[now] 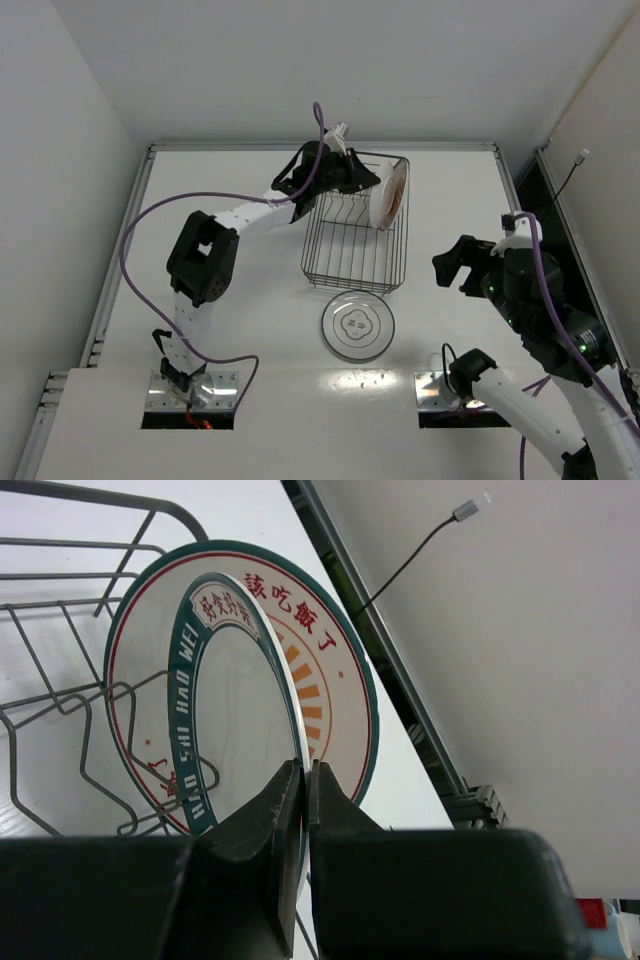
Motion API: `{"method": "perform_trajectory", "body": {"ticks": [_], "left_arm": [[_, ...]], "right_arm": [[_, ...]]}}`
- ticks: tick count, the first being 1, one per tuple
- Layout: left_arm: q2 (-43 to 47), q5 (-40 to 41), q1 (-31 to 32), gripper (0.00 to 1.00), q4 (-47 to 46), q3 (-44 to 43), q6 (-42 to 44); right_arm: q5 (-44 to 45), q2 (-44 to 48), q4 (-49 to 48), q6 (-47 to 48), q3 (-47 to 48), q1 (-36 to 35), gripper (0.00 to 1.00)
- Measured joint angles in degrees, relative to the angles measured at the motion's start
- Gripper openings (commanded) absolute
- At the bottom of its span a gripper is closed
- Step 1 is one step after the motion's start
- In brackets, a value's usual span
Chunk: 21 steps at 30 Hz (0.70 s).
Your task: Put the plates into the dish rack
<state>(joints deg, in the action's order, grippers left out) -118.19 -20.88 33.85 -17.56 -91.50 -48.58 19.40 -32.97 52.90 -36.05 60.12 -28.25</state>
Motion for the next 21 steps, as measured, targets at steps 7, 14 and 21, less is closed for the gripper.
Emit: {"method": "perform_trajectory", "body": {"ticks": [7,14,21], "left_arm": [[-0.5,2.3,0.8,0.00,2.6,-2.6,1.4],[-0.3,4.0,1.6,0.00,4.9,-5.9,2.3],[2.1,6.0,1.8,0.00,5.4,-7.4,3.8]], "right_arm": [[-0.3,1.3,1.6,0.0,-0.7,0.0,0.84],[-0.3,1.4,1.6,0.0,-0.7,0.0,0.84],[-0.3,1.4,1.7,0.0,-0.6,0.0,0.84]]}}
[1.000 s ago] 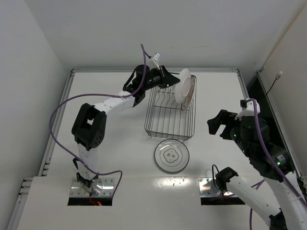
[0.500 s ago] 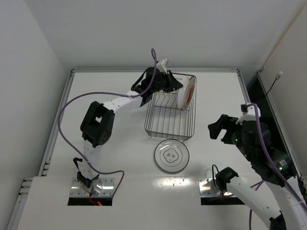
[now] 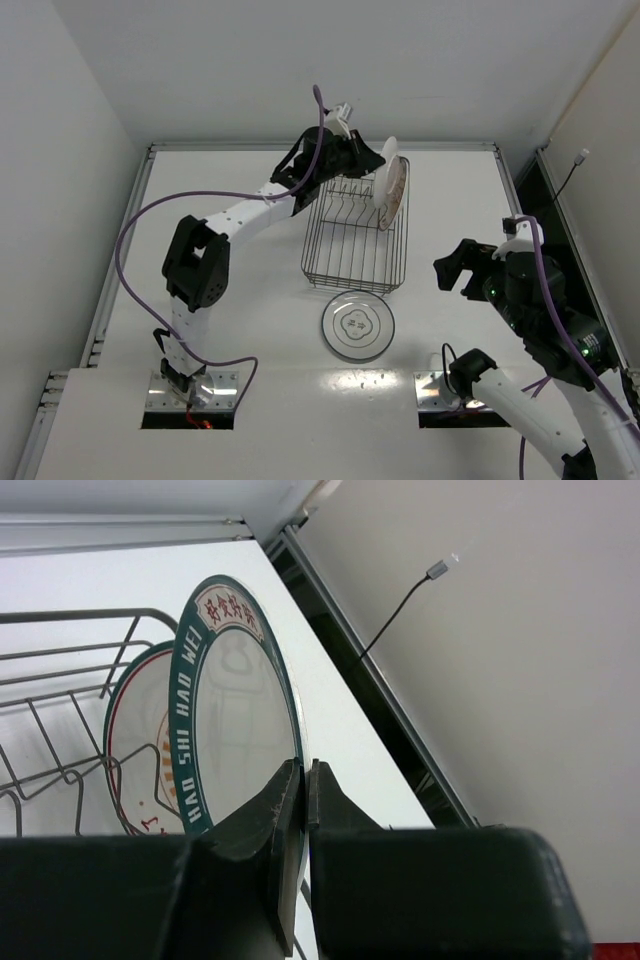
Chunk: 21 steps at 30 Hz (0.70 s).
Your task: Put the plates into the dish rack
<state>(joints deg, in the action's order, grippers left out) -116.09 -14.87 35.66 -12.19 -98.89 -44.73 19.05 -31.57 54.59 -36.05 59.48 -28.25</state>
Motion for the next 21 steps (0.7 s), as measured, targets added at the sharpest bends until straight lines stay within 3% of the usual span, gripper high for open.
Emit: {"method": "perform_trajectory", "body": {"ticks": [21], "left_arm": [[0.2,2.3,0.1,0.00,0.3,4.6,1.2]], "right_arm": [[0.3,0.2,2.6,0.0,0.7,0.0,0.84]]}}
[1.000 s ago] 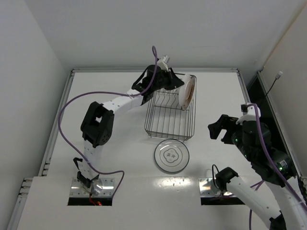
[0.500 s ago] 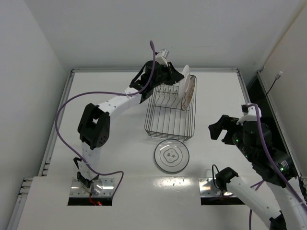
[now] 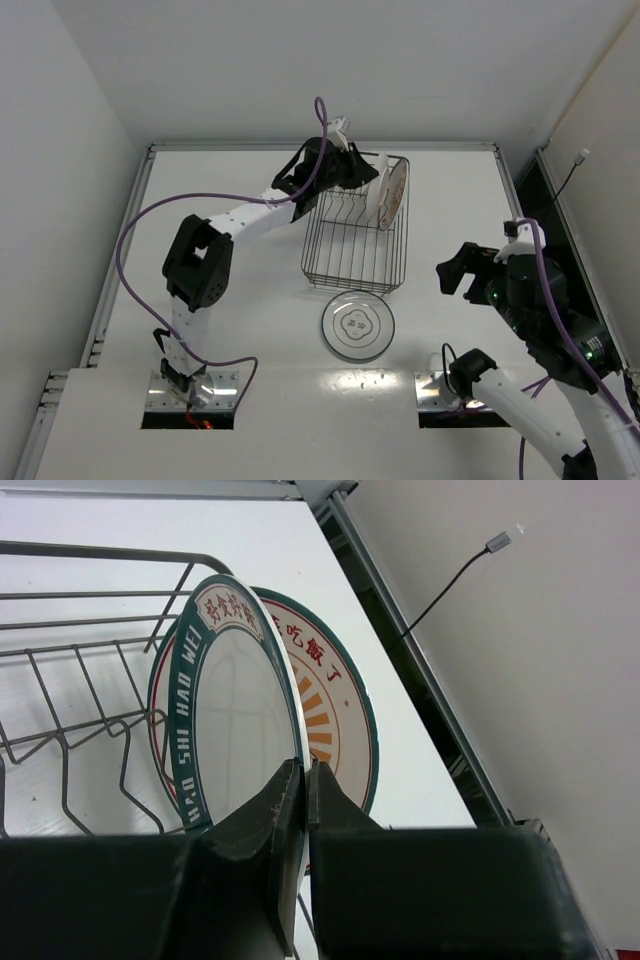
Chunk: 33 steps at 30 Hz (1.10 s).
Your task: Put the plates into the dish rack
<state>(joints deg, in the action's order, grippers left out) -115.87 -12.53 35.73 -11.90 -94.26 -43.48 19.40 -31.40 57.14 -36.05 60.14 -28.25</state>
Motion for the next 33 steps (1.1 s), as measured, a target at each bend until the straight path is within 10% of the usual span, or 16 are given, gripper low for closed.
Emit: {"method": "perform_trajectory", "body": {"ticks": [14,23,25,33], "left_arm": [[-0.2,2.6,4.2,0.36,2.9,0.1,2.9],[0.6,2.8,5.5,0.83,6.0,2.5,4.8],[2.5,3.0,5.5,0.98,8.3,2.8,5.2],[27.4,8.2,9.5,1.00,13.9,10.1,13.9]], "right_arm": [[-0.2,1.0,0.1,-0.1,0.0,0.0,0.85],[-1.3,5.1,1.0,-4.8,-2.3,0.0,0.91],[-2.3,7.9,0.4,-7.5,-5.7,0.0,0.93],[-12.7,21.1,-5.2,-23.7,-34.8,0.0,0.92]]}}
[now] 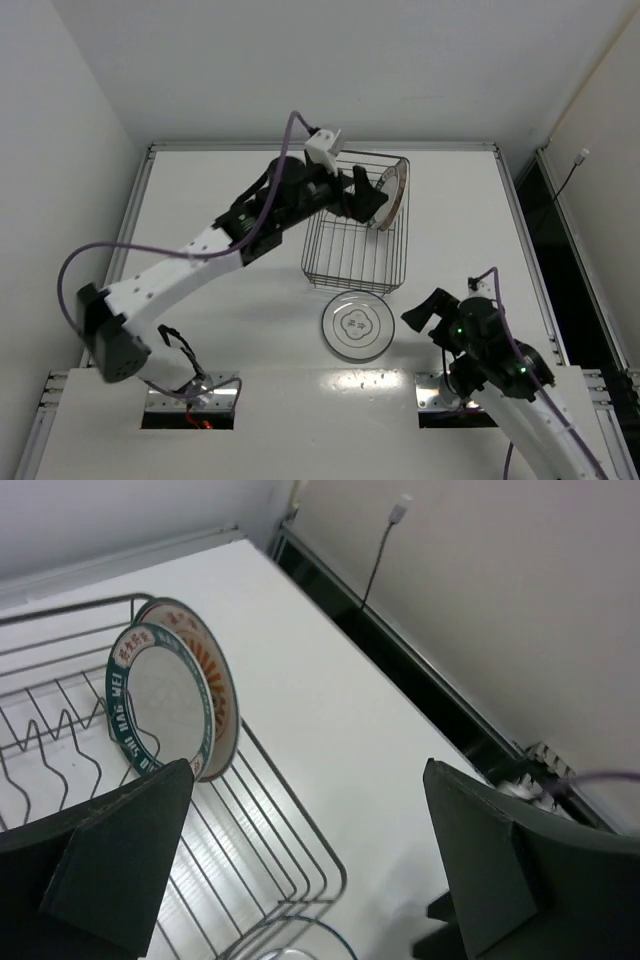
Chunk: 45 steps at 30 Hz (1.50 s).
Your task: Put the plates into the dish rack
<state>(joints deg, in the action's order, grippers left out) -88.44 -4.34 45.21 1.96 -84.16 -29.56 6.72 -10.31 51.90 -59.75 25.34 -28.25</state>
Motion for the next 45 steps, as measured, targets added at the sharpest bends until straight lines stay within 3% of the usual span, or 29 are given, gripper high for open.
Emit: {"method": "perform_trajectory", "body": {"ticks": [4,8,18,19,22,25,26,27,31,36,41,45], "left_arm": [[16.0,2.8,5.1,1.00,1.6,10.5,6.8],[27.6,5.6,3.8,1.00,6.4,20.9,12.0],[40.5,16.3,-6.5,1.00,14.4,40.8,16.2],[40.7,16.5,-7.1,1.00,15.0,41.4,16.2],[41.0,16.8,-8.0,1.00,14.6,41.6,16.2],[41.0,18.2,-9.0,1.00,14.2,41.6,16.0],[40.9,19.2,-9.1,1.00,14.2,41.6,16.0],[40.7,20.1,-9.1,1.00,14.2,41.6,15.8],[40.5,25.3,-9.2,1.00,14.4,41.6,15.3],[40.6,28.8,-9.2,1.00,14.6,41.6,14.8],[40.9,32.0,-9.2,1.00,15.4,41.6,14.2],[41.5,34.9,-9.2,1.00,15.6,41.6,13.7]], "right_arm": [[-5.2,4.0,-2.6,-8.4,-12.0,0.0,0.89],[-9.4,3.9,-11.1,-15.4,-18.8,0.0,0.88],[-13.1,-15.5,-26.5,-26.1,-21.8,0.0,0.68],[-13.0,-16.9,-27.8,-26.9,-21.8,0.0,0.59],[-12.8,-22.5,-31.9,-28.8,-22.0,0.0,0.48],[-12.6,-27.4,-34.6,-29.5,-22.0,-0.3,0.23],[-12.5,-29.2,-35.4,-29.8,-21.9,-0.3,0.07],[-12.5,-30.2,-35.9,-29.7,-21.9,-0.4,0.00],[-12.9,-31.0,-39.6,-29.4,-21.5,-0.8,0.00],[-12.6,-26.3,-36.4,-27.3,-21.6,-0.8,0.00],[-13.6,-16.0,-23.5,-23.0,-20.9,-0.9,0.00],[-13.3,-6.5,-7.5,-19.6,-12.5,-0.9,0.00]]}}
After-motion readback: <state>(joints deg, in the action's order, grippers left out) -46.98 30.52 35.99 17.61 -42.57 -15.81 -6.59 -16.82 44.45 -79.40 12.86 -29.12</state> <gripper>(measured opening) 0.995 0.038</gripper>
